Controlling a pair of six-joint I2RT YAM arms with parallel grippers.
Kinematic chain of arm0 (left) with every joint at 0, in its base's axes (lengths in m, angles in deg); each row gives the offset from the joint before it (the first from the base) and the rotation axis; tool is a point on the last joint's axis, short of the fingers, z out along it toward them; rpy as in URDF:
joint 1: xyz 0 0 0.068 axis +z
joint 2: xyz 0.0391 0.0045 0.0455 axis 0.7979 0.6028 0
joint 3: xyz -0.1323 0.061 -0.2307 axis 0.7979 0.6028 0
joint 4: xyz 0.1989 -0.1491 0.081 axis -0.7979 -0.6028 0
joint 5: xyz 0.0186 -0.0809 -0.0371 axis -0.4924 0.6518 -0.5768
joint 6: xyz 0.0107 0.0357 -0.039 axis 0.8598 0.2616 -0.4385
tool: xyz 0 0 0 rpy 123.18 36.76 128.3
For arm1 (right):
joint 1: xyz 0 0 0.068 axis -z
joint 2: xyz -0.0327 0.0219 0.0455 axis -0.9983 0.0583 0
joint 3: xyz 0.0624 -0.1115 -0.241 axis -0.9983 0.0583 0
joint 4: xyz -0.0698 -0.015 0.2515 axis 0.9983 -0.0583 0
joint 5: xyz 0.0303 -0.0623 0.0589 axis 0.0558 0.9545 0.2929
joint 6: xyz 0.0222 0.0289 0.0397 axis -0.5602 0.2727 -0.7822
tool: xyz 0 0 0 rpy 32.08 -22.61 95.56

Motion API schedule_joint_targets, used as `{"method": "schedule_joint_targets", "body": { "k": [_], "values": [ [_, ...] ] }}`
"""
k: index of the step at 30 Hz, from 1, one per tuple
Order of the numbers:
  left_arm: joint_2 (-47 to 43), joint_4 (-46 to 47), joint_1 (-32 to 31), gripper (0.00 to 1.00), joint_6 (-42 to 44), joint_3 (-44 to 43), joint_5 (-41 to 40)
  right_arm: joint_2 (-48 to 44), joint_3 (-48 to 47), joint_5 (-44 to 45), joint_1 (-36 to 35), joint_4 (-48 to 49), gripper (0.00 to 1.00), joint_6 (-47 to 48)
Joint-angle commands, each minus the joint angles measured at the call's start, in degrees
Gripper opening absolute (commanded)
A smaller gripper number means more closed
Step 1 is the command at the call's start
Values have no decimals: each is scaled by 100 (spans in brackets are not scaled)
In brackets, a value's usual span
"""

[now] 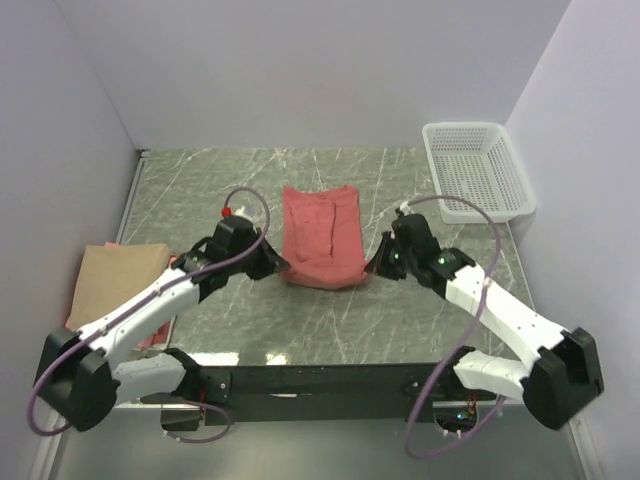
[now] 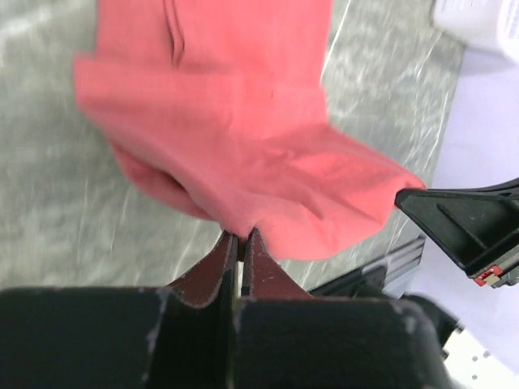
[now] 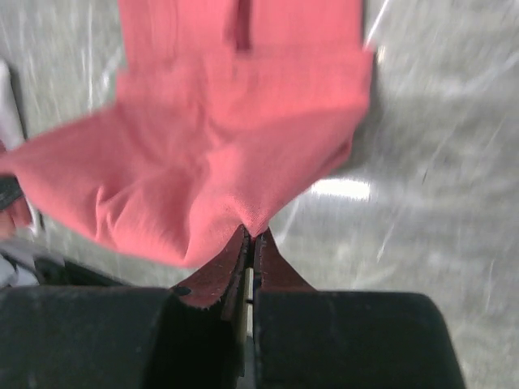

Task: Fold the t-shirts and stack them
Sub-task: Fold the tshirt

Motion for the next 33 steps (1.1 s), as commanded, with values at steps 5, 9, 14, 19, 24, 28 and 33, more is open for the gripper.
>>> {"method": "schedule_joint_targets", "body": {
  "k": [5,9,14,19,24,28,33],
  "values": [
    [1444,654,1047,0,469,-1176,1287,1559,-1405,-747,941,516,0,562],
    [2403,663,1530,0,592,-2081,1570,2622,-2319,-1186,1380,569,0,650],
    [3939,611,1883,0,680,-3496,1816,4125,-3751,-1521,1618,586,0,773],
    [5374,838,2208,0,671,-4970,2412,5530,-5147,-1819,1873,736,3,809],
    [6851,803,2471,32,759,-6475,2879,6649,-6336,-1891,2111,464,29,878],
    [6766,1751,2709,60,645,-6232,3310,6747,-6470,-1899,2339,639,61,791],
    [6063,1876,2920,59,741,-5531,3057,6071,-5838,-1540,2348,902,64,773]
  ]
}}
